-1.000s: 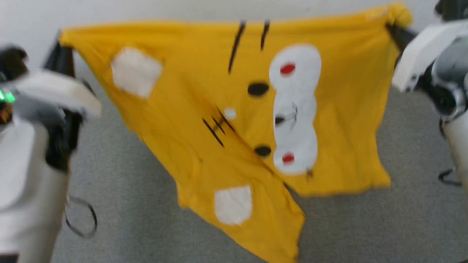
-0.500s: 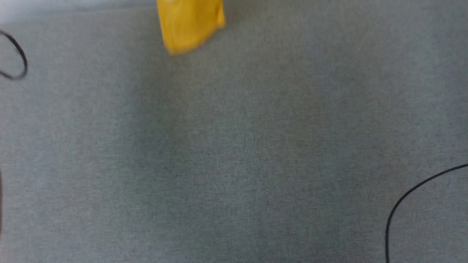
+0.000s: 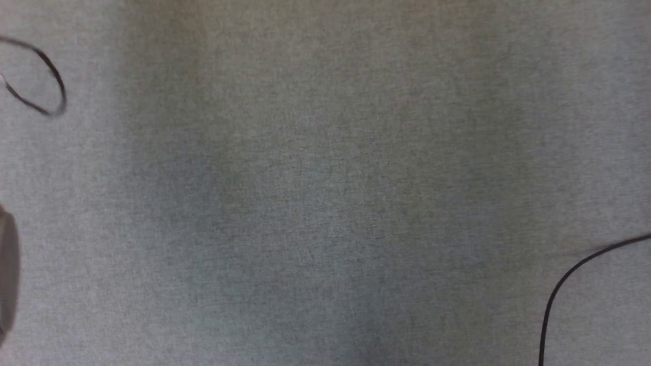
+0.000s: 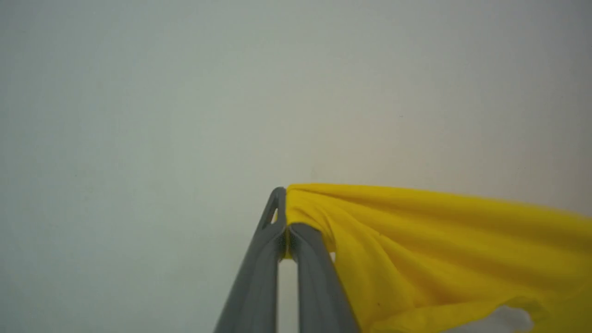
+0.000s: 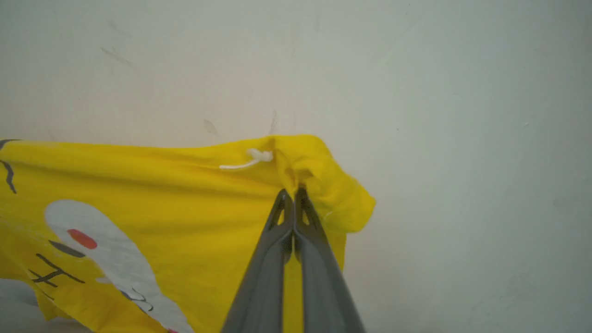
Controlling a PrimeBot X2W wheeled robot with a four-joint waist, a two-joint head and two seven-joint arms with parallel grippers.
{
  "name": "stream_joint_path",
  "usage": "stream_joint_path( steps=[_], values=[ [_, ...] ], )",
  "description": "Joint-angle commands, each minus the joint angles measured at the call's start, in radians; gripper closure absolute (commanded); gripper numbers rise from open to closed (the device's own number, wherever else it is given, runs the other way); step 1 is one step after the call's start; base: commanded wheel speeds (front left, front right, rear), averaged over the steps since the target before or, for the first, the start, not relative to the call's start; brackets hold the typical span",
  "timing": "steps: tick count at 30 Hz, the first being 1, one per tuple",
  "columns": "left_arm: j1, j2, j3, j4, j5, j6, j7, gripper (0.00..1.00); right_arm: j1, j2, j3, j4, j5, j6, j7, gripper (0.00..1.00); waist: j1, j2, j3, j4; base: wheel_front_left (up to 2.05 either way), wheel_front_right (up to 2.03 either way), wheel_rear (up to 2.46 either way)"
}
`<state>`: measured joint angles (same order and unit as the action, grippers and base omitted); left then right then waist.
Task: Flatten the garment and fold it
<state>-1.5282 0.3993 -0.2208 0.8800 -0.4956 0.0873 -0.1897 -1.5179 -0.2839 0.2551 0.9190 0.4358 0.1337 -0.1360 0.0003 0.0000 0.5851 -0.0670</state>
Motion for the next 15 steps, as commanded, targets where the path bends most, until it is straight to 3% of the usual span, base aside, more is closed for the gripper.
stream_joint_path(
  steps=[1, 8, 15],
  values=[
    [0.037, -0.001, 0.014, 0.027, -0.017, -0.009, -0.014, 1.00, 0.032, 0.004, 0.013, 0.029, 0.025, -0.003, -0.009, 1.00, -0.0003, 0.0000, 0.010, 0.010, 0.00, 0.00, 0.00],
    [0.218, -0.050, 0.061, 0.121, -0.089, -0.060, -0.058, 1.00, 0.197, 0.019, 0.137, 0.088, 0.112, -0.003, -0.054, 1.00, -0.0003, 0.0000, -0.079, 0.037, 0.00, 0.00, 0.00],
    [0.576, -0.088, 0.100, 0.077, -0.110, -0.095, -0.071, 1.00, 0.497, 0.009, 0.261, 0.032, 0.216, -0.003, -0.100, 1.00, -0.0003, 0.0000, -0.268, 0.049, 0.00, 0.00, 0.00]
  ],
)
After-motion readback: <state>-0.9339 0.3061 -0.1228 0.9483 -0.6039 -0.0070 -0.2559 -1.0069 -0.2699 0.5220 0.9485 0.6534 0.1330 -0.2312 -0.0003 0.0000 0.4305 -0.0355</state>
